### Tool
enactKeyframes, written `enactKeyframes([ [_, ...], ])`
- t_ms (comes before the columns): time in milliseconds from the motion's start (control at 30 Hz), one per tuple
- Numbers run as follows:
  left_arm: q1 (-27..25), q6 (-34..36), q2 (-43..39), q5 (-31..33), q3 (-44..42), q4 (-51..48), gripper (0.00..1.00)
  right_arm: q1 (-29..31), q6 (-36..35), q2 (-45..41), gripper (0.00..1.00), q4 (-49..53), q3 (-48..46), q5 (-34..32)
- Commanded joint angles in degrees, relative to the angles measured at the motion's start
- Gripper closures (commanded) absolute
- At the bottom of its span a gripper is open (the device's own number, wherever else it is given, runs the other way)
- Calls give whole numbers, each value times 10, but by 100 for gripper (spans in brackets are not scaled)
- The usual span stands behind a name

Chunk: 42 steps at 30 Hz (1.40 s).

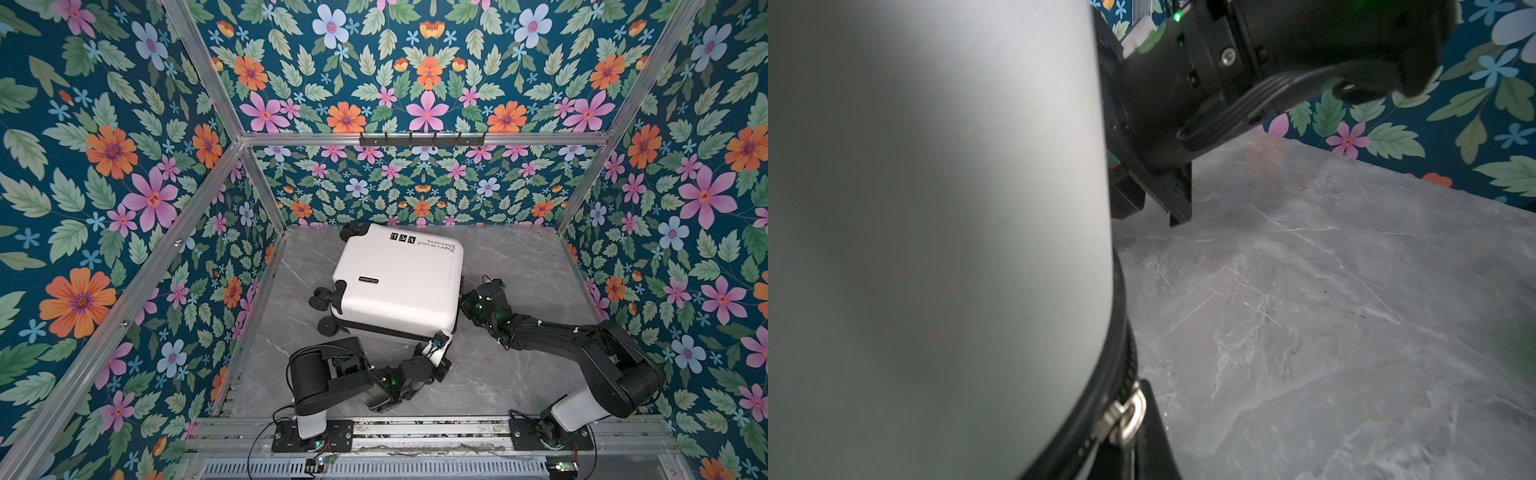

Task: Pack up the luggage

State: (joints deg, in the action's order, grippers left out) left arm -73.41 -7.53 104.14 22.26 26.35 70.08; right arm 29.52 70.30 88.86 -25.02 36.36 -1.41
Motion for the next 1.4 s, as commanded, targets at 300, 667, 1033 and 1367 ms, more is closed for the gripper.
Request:
enactKeyframes([
  [300, -7, -14, 17, -35, 41, 38, 100, 44, 65, 18, 100, -82, -20, 14],
  [667, 9, -61, -26, 29, -49, 86, 100, 44, 78, -31, 100, -91, -75, -18],
  [1033, 63, -80, -54, 15, -99, 92, 100, 58, 119, -70, 100, -165, -168, -30],
  [1367, 86, -96, -78, -7, -136, 98, 100, 47, 48, -66, 92, -112, -107, 17],
])
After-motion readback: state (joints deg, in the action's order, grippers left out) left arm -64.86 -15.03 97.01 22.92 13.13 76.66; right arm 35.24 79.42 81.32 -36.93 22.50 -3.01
